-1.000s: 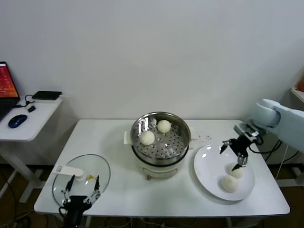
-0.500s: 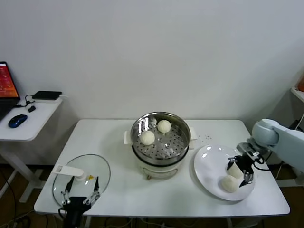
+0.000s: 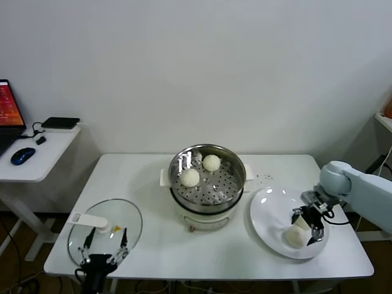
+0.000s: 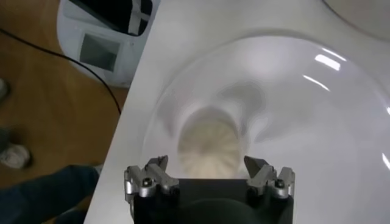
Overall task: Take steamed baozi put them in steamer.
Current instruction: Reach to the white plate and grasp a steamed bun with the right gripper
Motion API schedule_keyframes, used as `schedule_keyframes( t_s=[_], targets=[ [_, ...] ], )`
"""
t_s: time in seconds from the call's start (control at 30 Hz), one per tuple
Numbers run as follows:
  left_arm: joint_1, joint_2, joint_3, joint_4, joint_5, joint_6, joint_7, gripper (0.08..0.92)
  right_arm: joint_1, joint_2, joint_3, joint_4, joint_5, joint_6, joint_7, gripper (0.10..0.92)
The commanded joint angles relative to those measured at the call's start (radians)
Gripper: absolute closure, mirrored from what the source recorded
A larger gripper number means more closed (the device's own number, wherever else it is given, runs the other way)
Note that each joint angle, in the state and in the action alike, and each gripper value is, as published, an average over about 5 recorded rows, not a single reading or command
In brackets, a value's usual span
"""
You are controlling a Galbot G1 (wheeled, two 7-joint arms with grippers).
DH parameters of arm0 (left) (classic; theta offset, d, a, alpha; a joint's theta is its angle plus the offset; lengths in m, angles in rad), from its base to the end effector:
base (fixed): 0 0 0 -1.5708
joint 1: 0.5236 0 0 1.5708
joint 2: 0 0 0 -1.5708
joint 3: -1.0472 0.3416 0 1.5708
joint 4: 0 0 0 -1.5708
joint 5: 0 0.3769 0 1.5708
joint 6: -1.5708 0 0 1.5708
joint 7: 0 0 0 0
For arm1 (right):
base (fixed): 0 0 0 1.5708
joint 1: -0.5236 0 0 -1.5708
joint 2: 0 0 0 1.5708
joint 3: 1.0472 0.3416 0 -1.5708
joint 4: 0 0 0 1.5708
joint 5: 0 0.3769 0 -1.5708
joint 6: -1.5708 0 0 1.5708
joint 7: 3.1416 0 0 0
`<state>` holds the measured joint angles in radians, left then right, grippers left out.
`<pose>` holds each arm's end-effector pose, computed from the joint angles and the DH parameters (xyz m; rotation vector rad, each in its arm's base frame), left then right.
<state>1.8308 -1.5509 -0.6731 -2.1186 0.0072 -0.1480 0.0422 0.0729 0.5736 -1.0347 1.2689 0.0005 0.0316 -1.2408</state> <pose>0.1235 0.0508 -0.3268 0.0818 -3.0459 -0.1841 0.4956 -0.1858 -0.2348 1.5529 -1.0704 1.2672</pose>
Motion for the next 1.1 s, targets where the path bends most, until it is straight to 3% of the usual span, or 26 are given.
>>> schedule_keyframes(
  t_s=[0.03,0.6,0.83,1.1],
  targets=[
    [-0.002,0.000,-0.001,0.003,-0.003,0.000,0.000,0.177,-0.020,0.030,0.009,-0.014,-0.017,0.001,0.004,0.203],
    [-0.005,0.001,-0.003,0.010,-0.006,-0.001,0.000,0.177,-0.028,0.048,0.012,-0.027,-0.029,-0.005,-0.001,0.206],
    [-0.006,0.000,-0.003,0.010,-0.007,-0.001,-0.001,0.177,-0.030,0.045,0.012,-0.029,-0.035,-0.005,-0.006,0.278],
    [-0.005,0.000,-0.002,0.009,-0.007,-0.001,-0.001,0.177,-0.035,0.043,0.020,-0.026,-0.037,-0.005,-0.008,0.296]
  ],
)
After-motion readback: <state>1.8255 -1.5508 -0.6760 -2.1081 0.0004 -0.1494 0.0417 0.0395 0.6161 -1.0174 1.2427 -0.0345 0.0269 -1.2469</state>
